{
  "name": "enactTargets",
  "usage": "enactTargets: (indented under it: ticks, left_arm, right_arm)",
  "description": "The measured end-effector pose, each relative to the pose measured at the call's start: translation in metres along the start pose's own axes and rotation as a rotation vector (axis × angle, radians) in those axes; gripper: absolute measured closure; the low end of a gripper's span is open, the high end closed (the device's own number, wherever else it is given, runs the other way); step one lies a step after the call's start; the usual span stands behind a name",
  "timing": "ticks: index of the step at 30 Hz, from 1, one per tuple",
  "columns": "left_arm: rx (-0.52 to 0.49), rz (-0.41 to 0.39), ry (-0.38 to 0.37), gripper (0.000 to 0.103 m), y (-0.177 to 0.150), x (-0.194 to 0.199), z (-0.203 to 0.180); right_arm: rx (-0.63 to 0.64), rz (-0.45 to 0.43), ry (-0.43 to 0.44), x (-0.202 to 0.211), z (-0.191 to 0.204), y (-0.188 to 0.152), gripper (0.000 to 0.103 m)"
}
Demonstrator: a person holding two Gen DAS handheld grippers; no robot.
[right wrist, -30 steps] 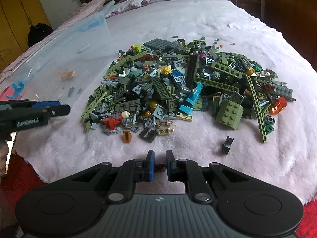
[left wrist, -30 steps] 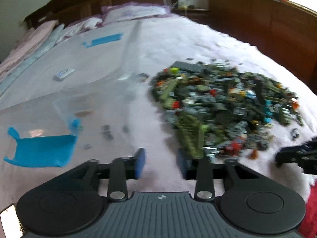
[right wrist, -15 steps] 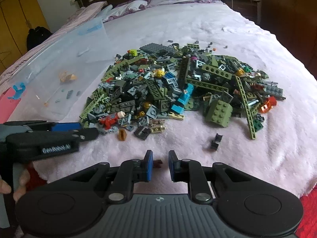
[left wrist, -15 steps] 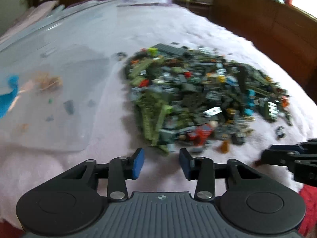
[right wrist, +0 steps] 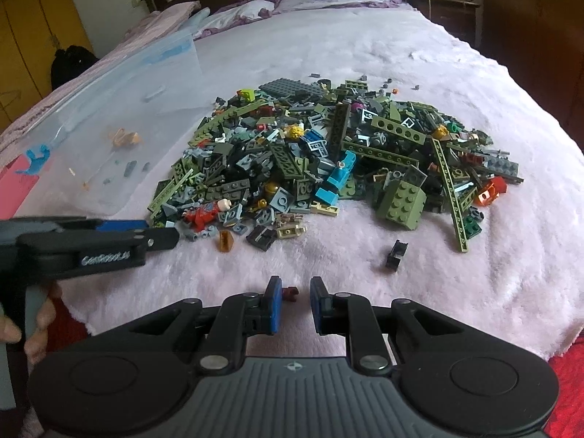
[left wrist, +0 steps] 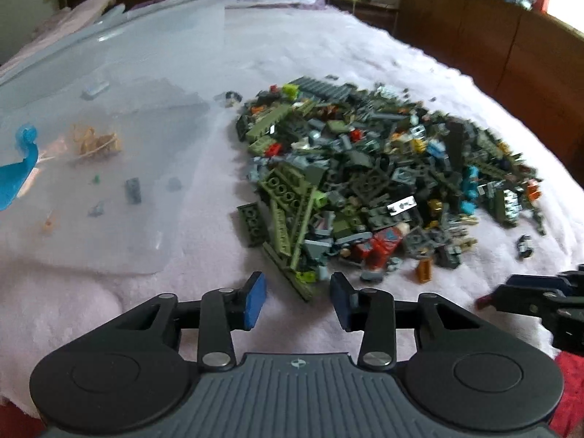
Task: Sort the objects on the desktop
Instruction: 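Pinch a small dark red brick with the right tool while the left tool pinches a dark brick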
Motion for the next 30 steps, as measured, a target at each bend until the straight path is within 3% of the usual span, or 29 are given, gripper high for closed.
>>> enactTargets:
  ticks: [4,17,20,25,30]
  left_arm:
    - [0.007,0.006,0.004,0.074,-0.001,0.002,0.005]
    - [-0.033,0.000,0.020,0.074,-0.003,0.005,0.003]
    - [-0.070,0.000,0.026,0.084,0.000,0.001,-0.003]
    - [-0.101,0.001,0.031,0.093,0.000,0.001,-0.008]
    - [-0.056,-0.011,-0.017,0.094,-0.004,0.011,-0.004]
  right_arm:
    - [0.047,0.000,-0.015,0.000,0.003,-0.002,0.083]
    - [0.082,0.003,-0.006,-0.005,0.009,-0.006,0.079]
    - [0.080,0.004,-0.006,-0.006,0.008,-0.006,0.079]
    - [0.071,0.004,-0.005,-0.007,0.006,-0.007,0.080]
    - [0.064,0.007,0.001,-0.008,0.005,-0.007,0.079]
Point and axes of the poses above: each gripper's, at about its wrist camera, not at the fingertips, and x roughly against the way its jaws point, z to its left, y to its top, the point moved 5 cm from there along -x, roughly the way its jaws point, and after that the axes turned 2 degrees about -y, right-handed, at the moved point
